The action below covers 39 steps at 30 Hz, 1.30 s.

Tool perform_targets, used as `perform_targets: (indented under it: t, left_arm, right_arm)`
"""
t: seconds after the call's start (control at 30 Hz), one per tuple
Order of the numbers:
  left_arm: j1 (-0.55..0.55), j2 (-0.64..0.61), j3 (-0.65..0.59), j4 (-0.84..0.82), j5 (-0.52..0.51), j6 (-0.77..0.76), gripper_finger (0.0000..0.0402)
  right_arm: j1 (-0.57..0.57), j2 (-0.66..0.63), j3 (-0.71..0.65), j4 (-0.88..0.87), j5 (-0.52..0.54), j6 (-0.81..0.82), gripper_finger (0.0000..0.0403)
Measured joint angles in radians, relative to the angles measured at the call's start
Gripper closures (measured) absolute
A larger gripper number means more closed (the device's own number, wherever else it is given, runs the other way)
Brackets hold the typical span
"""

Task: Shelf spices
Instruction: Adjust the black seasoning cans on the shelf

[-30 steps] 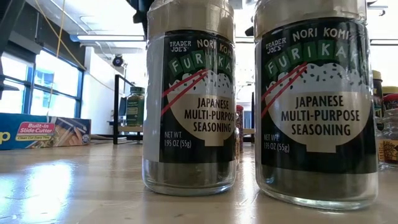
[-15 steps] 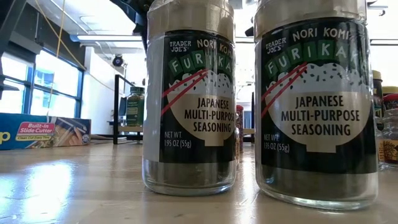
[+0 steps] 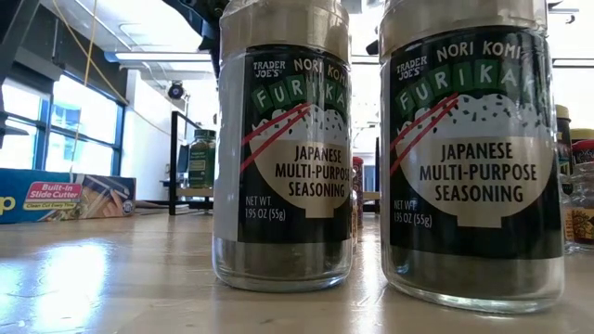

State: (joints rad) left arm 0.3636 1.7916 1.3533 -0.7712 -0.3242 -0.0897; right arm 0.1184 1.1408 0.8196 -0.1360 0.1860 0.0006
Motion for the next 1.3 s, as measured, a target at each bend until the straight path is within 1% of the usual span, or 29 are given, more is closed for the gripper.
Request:
perform_targets:
  t: [0.37, 0.57, 0.73, 0.9, 1.1, 1.3]
  left_arm:
    - [0.017, 0.000, 0.000, 0.000, -0.027, 0.050, 0.0401]
    - [0.017, 0.000, 0.000, -0.032, -0.030, 0.101, 0.0401]
    - [-0.005, -0.009, 0.000, -0.048, -0.028, 0.143, 0.0401]
    - [-0.024, -0.011, 0.000, -0.071, 0.001, 0.198, 0.0401]
    - [-0.003, -0.006, 0.000, -0.069, -0.027, 0.239, 0.0401]
    - [0.018, -0.006, 0.000, -0.068, -0.039, 0.322, 0.0401]
  right_arm:
    - [0.000, 0.000, 0.000, -0.003, -0.002, 0.000, 0.0142]
    - [0.000, 0.000, 0.000, -0.003, -0.002, 0.000, 0.0142]
    - [0.000, 0.000, 0.000, -0.003, -0.002, 0.000, 0.0142]
    - [0.000, 0.000, 0.000, -0.003, -0.002, 0.000, 0.0142]
    - [0.000, 0.000, 0.000, -0.002, -0.002, 0.000, 0.0142]
    - [0.000, 0.000, 0.000, -0.002, -0.002, 0.000, 0.0142]
